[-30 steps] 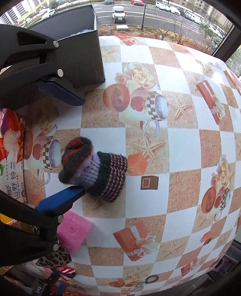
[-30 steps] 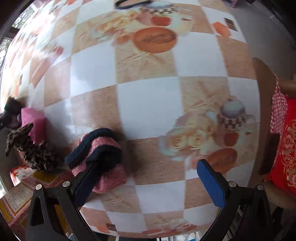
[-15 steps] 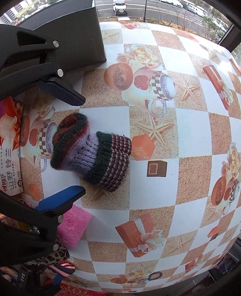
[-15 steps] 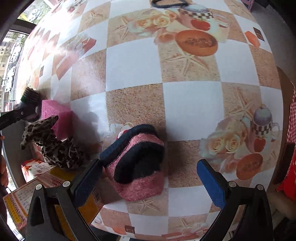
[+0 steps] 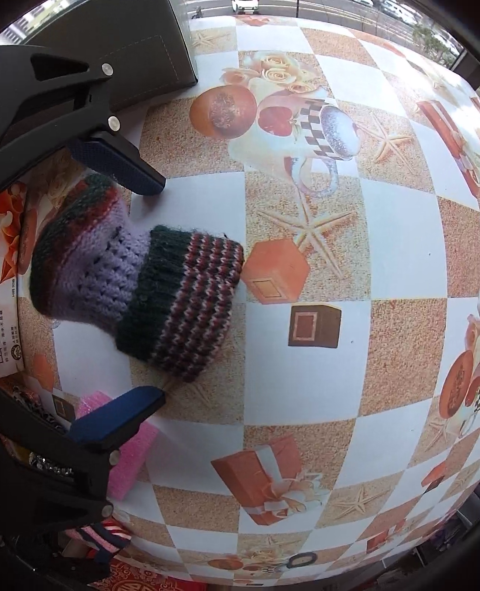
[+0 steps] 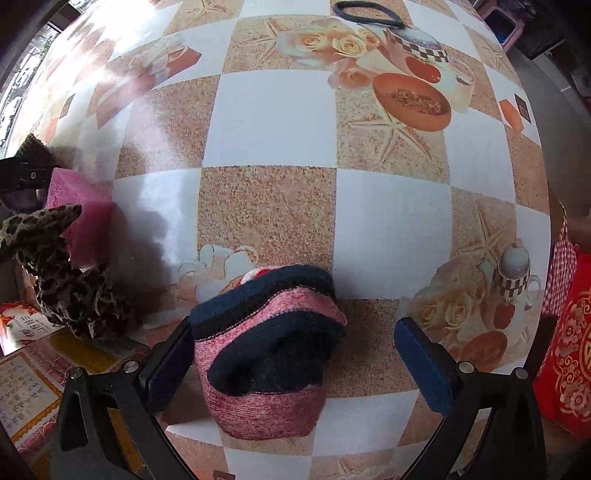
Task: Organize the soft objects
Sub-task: 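Grasp the purple-green knit sock with the left gripper while the right grasps the pink-navy knit sock, then lift both knit socks in the grippers and carry them toward the white box, then hold both knit socks in the grippers above the open white box, then open both grippers to drop the knit socks into the box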
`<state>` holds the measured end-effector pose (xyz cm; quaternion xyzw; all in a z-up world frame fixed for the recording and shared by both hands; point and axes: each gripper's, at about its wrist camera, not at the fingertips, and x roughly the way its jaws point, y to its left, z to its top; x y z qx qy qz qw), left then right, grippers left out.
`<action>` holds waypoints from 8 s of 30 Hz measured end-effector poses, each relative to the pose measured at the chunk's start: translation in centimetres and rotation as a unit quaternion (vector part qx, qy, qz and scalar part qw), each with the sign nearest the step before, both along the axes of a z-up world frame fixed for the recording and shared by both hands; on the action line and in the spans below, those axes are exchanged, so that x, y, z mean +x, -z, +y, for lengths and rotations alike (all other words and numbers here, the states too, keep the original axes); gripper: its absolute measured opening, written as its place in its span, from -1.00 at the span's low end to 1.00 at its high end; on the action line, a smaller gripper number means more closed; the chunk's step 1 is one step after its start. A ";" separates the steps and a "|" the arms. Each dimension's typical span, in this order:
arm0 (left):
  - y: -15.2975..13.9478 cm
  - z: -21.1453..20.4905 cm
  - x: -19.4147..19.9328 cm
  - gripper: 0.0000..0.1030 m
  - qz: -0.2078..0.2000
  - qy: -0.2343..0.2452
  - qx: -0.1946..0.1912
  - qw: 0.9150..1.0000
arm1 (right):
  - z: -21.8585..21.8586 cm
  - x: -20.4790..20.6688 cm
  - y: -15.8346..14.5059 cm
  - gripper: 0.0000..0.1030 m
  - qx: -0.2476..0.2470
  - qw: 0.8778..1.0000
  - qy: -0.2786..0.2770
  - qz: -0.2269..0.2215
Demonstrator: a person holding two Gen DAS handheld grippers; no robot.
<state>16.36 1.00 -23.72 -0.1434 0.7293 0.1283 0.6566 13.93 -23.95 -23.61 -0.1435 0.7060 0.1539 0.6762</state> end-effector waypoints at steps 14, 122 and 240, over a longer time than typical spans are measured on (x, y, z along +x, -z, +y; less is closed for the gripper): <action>-2.1 -2.0 -1.1 -0.09 -0.034 0.047 0.013 0.998 | 0.2 0.7 -0.1 0.84 -0.013 0.999 -0.028 0.022; -22.5 1.5 -27.5 -0.23 -0.246 0.097 -0.007 0.964 | 15.3 -21.2 -19.3 -0.31 0.166 0.951 -0.259 0.021; -16.9 13.2 -33.9 0.74 -0.157 -0.178 -0.015 0.971 | 29.8 -19.2 -19.9 1.00 0.165 0.939 -0.292 0.075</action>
